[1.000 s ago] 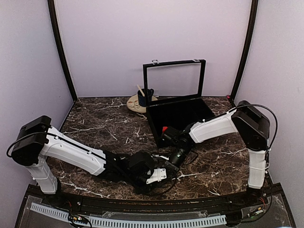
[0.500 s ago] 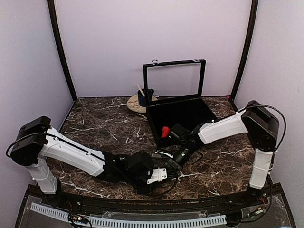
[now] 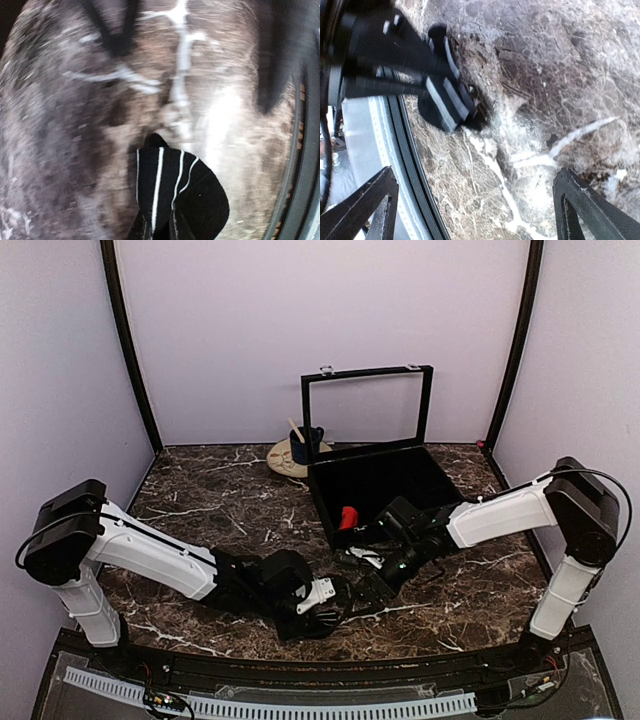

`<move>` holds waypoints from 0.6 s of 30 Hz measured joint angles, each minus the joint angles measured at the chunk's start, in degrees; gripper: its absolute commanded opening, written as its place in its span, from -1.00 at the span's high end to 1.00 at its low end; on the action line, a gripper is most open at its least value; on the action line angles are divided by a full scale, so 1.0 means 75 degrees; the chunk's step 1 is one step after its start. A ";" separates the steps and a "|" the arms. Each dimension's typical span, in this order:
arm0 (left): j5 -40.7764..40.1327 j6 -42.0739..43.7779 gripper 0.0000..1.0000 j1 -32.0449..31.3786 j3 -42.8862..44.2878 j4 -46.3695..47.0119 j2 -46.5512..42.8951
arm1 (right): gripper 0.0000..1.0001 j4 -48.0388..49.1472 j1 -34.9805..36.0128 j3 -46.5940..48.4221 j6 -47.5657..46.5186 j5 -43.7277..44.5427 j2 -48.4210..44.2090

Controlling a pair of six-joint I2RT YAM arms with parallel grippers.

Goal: Roll the socks
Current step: Pick up the sock from the center of the board.

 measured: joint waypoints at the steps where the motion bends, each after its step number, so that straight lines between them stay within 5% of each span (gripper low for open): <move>1: -0.0020 -0.0085 1.00 0.0085 0.0000 -0.0020 -0.0009 | -1.00 0.0055 0.0012 -0.0067 0.0026 0.0073 -0.0064; 10: -0.0417 -0.0592 1.00 0.0323 -0.0003 -0.0495 -0.0221 | -1.00 0.0248 0.0058 -0.0568 0.0560 0.1131 -0.0708; 18: -0.1090 -0.1020 1.00 0.0889 -0.0006 -0.1209 -0.0784 | -1.00 -0.0251 0.0504 -0.0801 0.1064 0.4473 -0.2151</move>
